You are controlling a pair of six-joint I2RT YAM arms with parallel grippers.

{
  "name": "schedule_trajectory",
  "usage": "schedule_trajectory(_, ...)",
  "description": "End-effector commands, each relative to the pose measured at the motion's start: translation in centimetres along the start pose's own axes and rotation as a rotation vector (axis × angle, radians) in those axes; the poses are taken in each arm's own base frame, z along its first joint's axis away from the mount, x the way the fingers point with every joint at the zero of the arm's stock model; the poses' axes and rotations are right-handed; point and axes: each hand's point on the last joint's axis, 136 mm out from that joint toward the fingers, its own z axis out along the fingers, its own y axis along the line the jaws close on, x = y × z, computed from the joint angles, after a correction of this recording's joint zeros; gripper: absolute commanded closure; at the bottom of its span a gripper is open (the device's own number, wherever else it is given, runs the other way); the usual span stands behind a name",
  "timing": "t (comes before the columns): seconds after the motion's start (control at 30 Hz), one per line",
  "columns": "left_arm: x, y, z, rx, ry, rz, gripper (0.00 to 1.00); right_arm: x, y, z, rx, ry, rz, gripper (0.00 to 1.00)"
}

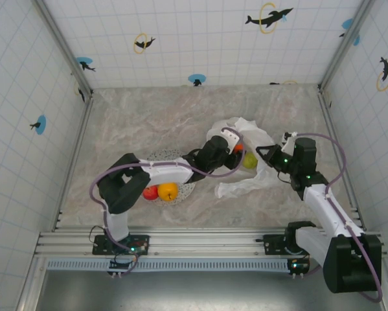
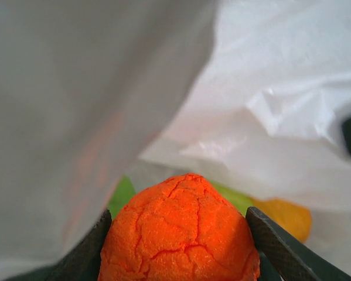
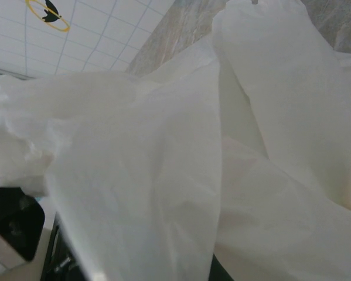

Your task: Place the fruits into the plastic bag

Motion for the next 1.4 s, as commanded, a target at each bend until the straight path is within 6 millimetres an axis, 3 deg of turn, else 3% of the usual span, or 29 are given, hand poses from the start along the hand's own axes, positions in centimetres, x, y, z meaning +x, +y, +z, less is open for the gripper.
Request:
schedule_trajectory(0.0, -2.8, 0.5, 1.6, -0.031, -0.136, -0.076, 0.4, -2.2, 2.6, -0.2, -0.069, -0.059, -0.004, 1.0)
schedule_trajectory(0.2, -2.4, 1.2, 4.2, -0.059, -0.191, -0.154, 0.39, -3.7, 3.4, -0.2, -0.075, -0.099, 0.021, 1.0)
schedule_trajectory(0.43, -2.0, 0.6, 6.5, -0.03, -0.182, -0.155, 0.28, -4.5, 3.8, 0.1, -0.07, -0.111, 0.026, 1.0)
schedule_trajectory(1.03, -4.6, 0.1, 3.1, -0.02, -0.19, -0.102, 0.09, -3.7, 2.1, -0.4, -0.016, -0.108, -0.009, 1.0)
schedule_trajectory(1.17, -4.1, -0.3, 2.3, 0.005, -0.159, -0.098, 0.08, -4.1, 2.0, -0.4, -0.008, -0.104, -0.018, 1.0)
schedule_trajectory(1.37, -1.5, -0.5, -0.3, 0.039, -0.076, -0.12, 0.12, -4.3, 1.7, -0.4, 0.004, -0.107, -0.032, 1.0)
